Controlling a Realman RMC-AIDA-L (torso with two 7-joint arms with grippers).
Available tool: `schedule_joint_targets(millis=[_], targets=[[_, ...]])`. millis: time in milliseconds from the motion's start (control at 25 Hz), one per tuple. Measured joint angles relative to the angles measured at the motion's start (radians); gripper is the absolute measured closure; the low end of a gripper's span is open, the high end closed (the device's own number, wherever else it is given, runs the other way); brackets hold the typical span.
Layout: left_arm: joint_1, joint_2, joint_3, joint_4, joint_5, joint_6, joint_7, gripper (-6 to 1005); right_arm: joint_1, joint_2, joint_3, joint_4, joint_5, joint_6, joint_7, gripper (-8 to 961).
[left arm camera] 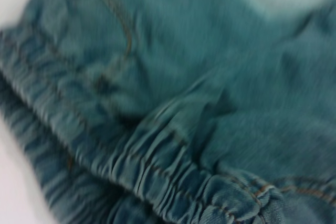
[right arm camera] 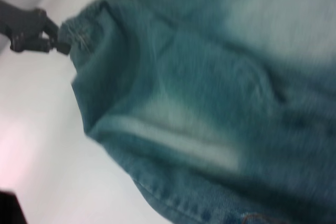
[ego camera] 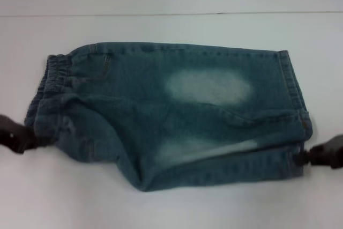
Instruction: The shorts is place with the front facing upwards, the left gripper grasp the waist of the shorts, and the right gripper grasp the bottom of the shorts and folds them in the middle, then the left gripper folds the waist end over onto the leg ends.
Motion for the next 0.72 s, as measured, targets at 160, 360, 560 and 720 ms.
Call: schedule_joint_targets(millis=[160,360,560,720], targets=[[-0.018,-0.001,-0.044,0.026,-0.044,0.023,-0.028,939,0.011,-0.011,0.009,0.001,0.058,0.000,-0.027,927],[-0.038,0.000,-0.055,0.031,-0.093,0.002,-0.079,938,0.028,-0.010,0.012,-0.002,0.134,0.013,-0.046,928],[-0.049,0.000,-0.058,0.032,-0.135,-0.068,-0.115,938,0.032,-0.011,0.036,-0.011,0.180,0.072,-0.070,928],[-0.057,-0.015,-0.055,0.028,-0.163,-0.144,-0.123,937,0.032,-0.016,0.059,-0.009,0.215,0.125,-0.111,927]])
